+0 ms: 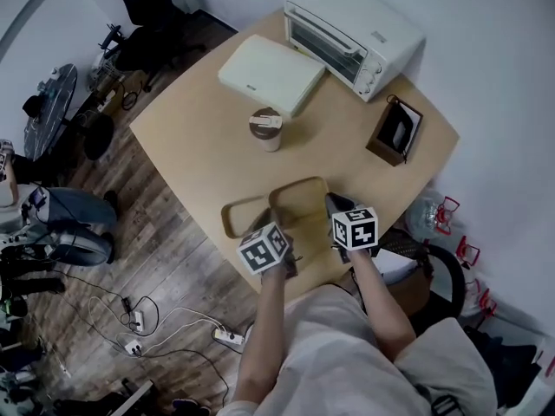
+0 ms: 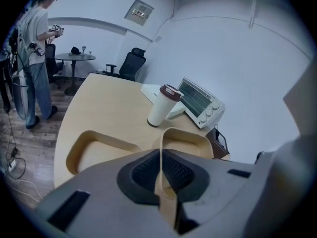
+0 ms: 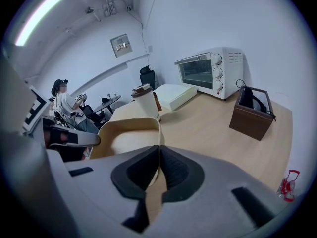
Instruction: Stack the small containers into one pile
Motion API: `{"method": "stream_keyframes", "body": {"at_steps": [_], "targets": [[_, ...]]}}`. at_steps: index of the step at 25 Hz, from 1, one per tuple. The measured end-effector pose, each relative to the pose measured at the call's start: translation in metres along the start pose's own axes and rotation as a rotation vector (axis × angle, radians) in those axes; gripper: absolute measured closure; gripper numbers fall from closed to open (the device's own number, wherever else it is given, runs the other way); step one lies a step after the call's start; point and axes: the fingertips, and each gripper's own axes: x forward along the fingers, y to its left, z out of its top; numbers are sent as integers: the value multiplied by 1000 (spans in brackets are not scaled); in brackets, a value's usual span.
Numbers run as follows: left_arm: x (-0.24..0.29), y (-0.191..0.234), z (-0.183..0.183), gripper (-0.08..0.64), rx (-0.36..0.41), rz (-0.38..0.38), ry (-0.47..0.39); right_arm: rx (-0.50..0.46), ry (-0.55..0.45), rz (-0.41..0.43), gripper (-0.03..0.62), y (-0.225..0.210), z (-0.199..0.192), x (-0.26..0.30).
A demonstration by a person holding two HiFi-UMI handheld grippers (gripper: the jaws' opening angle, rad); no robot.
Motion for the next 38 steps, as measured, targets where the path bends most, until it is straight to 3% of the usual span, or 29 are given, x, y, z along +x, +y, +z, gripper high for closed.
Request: {"method": "stream_keyframes", "body": {"at_steps": [9, 13, 17, 24, 28, 35, 38], "targets": [[-37, 61, 21, 545, 80, 0, 25, -17, 5, 28, 572, 79, -11, 5], [-40, 86, 17, 545, 66, -53, 52, -59, 18, 41, 569, 107, -14, 10], [-44, 109, 16, 545, 68, -51, 72, -95, 34, 62, 565, 130, -21, 16], [-47, 138, 4, 545, 23, -68, 98, -147, 36, 137, 516, 159, -31, 21], [-43, 145, 7, 542, 27, -61, 102, -191, 47, 179, 464, 171, -35, 25], [-37, 149, 12, 536, 36, -75, 118, -206, 70, 218, 443, 177, -37, 36], [-35, 150, 11, 485, 33, -79, 127, -199, 80, 234, 437, 179, -38, 39]]}}
